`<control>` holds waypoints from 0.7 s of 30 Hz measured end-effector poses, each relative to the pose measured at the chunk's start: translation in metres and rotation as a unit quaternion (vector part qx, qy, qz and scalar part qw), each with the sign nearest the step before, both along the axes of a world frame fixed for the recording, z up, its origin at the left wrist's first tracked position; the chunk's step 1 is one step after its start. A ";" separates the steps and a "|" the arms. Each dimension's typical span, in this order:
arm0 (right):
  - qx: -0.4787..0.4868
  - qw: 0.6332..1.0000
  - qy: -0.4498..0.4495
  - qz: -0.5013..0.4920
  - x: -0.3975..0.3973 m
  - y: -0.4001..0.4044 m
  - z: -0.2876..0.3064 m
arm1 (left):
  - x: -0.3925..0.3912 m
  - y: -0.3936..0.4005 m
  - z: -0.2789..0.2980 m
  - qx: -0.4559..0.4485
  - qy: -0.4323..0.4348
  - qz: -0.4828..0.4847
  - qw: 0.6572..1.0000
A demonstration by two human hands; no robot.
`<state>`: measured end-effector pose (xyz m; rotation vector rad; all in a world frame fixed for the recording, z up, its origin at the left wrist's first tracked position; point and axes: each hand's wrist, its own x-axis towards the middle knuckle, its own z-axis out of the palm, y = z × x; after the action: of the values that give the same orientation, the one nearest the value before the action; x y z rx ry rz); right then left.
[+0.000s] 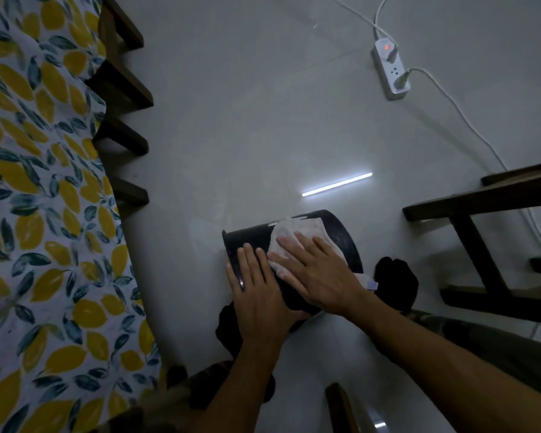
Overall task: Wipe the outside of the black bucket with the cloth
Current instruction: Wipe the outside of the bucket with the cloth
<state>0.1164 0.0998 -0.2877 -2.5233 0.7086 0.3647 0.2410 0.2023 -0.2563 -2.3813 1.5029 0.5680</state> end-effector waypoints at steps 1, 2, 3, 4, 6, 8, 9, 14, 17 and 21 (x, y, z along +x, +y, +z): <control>0.006 1.000 0.011 -0.007 0.000 0.003 -0.001 | -0.003 0.005 -0.001 0.000 0.005 0.001 1.000; 0.003 1.000 0.018 -0.015 0.001 0.003 0.000 | -0.006 0.008 -0.002 0.002 0.008 0.001 1.000; 0.002 0.999 0.021 -0.026 0.002 0.001 0.001 | -0.007 0.011 -0.003 0.002 0.009 0.002 1.000; 0.000 0.999 0.016 -0.040 0.004 -0.003 0.002 | -0.008 0.012 -0.004 -0.001 0.010 0.003 1.000; -0.003 0.998 0.000 -0.062 0.013 -0.012 0.003 | -0.009 0.015 -0.006 0.001 0.011 0.005 1.000; 0.004 0.997 -0.023 -0.073 0.027 -0.021 0.001 | -0.008 0.018 -0.008 0.006 0.009 0.006 1.000; 0.012 0.996 -0.033 -0.081 0.036 -0.028 -0.003 | -0.008 0.019 -0.010 0.005 0.008 0.004 1.000; 0.053 0.983 -0.001 -0.174 0.053 -0.071 -0.027 | -0.003 0.014 -0.011 -0.006 0.018 0.000 1.000; 0.029 0.962 -0.009 -0.271 0.024 -0.063 -0.030 | -0.001 0.013 -0.010 -0.007 0.020 -0.006 1.000; -0.075 0.978 -0.023 -0.195 -0.017 0.004 -0.014 | -0.006 0.022 -0.013 0.000 0.007 -0.026 1.000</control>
<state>0.0990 0.1038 -0.3019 -2.4421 1.2229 0.1169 0.2352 0.2242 -0.2689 -2.3358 1.5648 0.5743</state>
